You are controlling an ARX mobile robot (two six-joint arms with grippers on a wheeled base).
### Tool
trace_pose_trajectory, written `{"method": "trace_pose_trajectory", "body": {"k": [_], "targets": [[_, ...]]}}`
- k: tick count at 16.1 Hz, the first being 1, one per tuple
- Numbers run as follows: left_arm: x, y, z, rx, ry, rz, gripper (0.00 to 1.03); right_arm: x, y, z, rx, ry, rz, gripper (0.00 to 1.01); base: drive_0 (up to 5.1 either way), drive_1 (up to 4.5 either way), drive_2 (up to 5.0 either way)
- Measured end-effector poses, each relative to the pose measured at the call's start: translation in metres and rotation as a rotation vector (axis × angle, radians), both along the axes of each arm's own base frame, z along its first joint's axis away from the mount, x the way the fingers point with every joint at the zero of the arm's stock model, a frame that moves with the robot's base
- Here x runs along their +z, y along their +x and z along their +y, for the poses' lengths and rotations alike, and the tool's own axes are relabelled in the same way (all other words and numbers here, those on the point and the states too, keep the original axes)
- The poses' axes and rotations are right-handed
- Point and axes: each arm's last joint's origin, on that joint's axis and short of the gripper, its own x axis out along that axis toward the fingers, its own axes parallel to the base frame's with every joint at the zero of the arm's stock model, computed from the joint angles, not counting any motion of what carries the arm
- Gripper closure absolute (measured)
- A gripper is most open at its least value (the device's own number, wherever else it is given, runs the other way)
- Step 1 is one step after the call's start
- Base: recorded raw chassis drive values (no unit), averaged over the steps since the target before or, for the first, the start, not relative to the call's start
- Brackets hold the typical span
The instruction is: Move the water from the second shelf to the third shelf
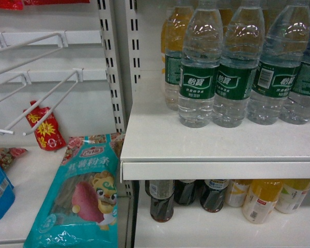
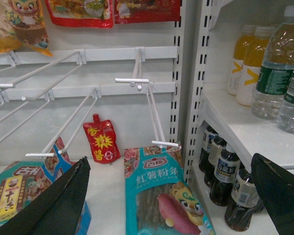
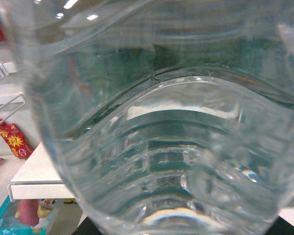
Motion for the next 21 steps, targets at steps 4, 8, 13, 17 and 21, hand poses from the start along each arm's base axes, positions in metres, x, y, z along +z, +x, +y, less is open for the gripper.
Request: {"method": "trace_pose_trajectory", "body": {"k": [4,8,13,17,21], "targets": [[0.000,0.000,0.000,0.000,0.000,0.000,0.05,0.000,0.000,0.003,-0.069,-0.017,0.061,0.62,0.0,0.00,0.0],[0.000,0.000,0.000,0.000,0.000,0.000,0.05,0.007,0.027,0.014,-0.114,-0.063,0.055,0.62,0.0,0.00,0.0],[0.000,0.000,0.000,0.000,0.000,0.000,0.05,-0.018,0.071,0.032,0.015,-0.047,0.117,0.62,0.0,0.00,0.0],[0.000,0.000,0.000,0.000,0.000,0.000,0.05,-0.023,0.102,0.040,0.046,-0.035,0.130,0.62,0.0,0.00,0.0],[0.000,0.000,0.000,0.000,0.000,0.000,0.05,-0.023,0.131,0.046,0.047,-0.041,0.148,0.62,0.0,0.00,0.0]]}}
